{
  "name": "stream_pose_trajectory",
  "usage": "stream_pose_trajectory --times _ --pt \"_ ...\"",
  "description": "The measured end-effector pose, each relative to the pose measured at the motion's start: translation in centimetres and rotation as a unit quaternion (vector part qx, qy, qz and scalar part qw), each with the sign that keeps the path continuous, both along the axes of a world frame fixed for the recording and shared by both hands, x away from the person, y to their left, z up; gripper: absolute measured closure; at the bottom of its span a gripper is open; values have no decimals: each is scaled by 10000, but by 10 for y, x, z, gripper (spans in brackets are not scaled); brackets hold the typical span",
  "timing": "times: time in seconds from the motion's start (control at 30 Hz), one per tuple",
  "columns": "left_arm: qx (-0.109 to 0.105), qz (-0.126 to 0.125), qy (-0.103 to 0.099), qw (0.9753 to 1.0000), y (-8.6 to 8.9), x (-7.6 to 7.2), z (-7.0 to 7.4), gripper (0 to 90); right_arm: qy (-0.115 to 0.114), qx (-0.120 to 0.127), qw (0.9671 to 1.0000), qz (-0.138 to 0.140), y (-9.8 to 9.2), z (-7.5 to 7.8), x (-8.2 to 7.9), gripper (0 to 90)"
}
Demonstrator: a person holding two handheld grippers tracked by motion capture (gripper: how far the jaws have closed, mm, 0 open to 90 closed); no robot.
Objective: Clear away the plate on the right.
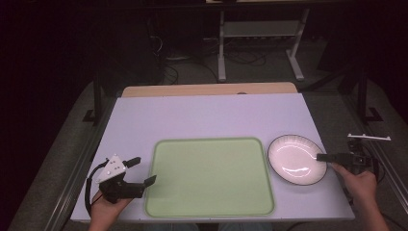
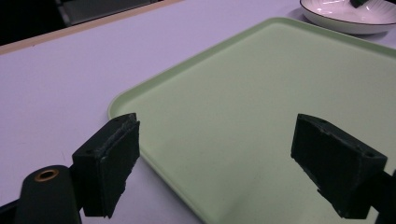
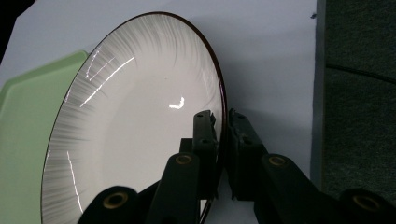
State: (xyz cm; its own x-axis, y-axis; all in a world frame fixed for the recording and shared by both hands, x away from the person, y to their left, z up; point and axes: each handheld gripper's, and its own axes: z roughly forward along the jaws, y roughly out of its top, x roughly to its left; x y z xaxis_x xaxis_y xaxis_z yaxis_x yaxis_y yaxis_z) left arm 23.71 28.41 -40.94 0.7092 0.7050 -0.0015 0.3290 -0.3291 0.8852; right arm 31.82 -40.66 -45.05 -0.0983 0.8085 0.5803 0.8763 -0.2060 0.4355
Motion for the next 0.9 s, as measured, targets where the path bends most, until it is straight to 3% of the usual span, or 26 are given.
stream_pose_trajectory --times 0.37,0.6,0.9 --pt "-29 14 -7 10000 1 0 0 150 33 546 9983 -213 -4 -6 1 831" --pt "-34 19 1 10000 1 0 0 150 -8 893 9954 -334 -7 -6 -1 826" --pt "-49 37 -17 10000 2 0 1 151 -128 1037 9941 -299 -9 1 -4 809"
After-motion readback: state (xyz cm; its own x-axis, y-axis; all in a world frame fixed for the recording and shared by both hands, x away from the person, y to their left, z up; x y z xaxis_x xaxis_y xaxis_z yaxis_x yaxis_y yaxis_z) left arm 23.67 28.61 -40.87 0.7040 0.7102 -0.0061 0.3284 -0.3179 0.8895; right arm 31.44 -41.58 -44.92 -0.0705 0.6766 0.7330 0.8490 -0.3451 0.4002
